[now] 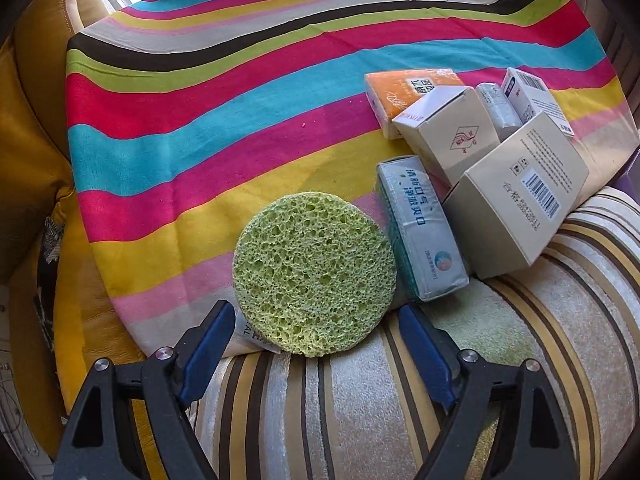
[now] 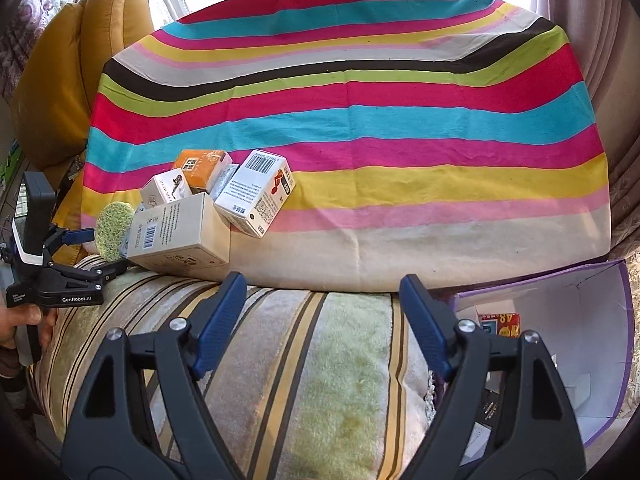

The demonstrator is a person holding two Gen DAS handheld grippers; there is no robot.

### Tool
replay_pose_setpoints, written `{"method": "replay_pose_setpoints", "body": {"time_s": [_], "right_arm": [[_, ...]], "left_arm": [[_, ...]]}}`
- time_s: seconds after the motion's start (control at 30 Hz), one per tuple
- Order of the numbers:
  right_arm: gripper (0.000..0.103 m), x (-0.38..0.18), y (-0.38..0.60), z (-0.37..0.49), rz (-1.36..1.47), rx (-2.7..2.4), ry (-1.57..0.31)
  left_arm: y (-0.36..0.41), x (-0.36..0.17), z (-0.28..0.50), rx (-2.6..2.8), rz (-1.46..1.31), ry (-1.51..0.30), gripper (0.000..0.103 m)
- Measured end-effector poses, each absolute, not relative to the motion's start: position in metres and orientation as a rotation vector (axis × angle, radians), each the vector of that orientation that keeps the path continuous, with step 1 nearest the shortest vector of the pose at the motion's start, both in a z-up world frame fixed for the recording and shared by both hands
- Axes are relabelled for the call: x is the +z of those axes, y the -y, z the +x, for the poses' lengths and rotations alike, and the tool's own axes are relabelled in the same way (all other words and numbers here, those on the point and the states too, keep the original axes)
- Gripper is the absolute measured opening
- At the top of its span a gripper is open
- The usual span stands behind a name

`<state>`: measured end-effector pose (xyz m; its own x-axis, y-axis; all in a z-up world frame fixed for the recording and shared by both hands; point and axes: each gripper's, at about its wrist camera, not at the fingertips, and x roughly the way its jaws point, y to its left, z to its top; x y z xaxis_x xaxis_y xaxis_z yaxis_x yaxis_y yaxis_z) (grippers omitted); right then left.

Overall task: Organize objects
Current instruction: 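Grasp the green round sponge with the left tool while the right tool grasps the white barcode box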

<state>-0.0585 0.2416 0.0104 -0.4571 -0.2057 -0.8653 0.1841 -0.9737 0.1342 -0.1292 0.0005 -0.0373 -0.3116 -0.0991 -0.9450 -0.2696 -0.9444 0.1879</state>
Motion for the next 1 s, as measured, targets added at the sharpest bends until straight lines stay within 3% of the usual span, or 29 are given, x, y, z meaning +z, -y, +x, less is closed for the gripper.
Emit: {"method": "replay_pose_setpoints", "body": {"time_s": [0.1,0.17,0.43,0.77,1.0], "right_arm": [[0.082,0.007,-0.231,-0.067,1.494,-2.488,0.017],[0.082,0.004,-0.223,-0.074,1.499,-2.477,0.018],[0.082,-0.002,-0.198,-0.103,1.516,-2.483,0.071],[0.082,-0.016,-0.178,-0.137,1.612,-2.497,0.104],[0.082,-0.028,-0.167,-0.151,1.667,-2.511,0.022]], "left_arm": [[-0.001,-0.040,-0.131,2.414,-1.766,-0.497,0.085],[0.000,-0.041,-0.131,2.418,-1.763,-0.498,0.079],[0.005,-0.030,-0.124,2.480,-1.686,-0.475,0.079],[0.027,-0.008,-0.120,2.610,-1.574,-0.334,0.078],[0.039,0.001,-0.123,2.660,-1.502,-0.236,0.078]]}}
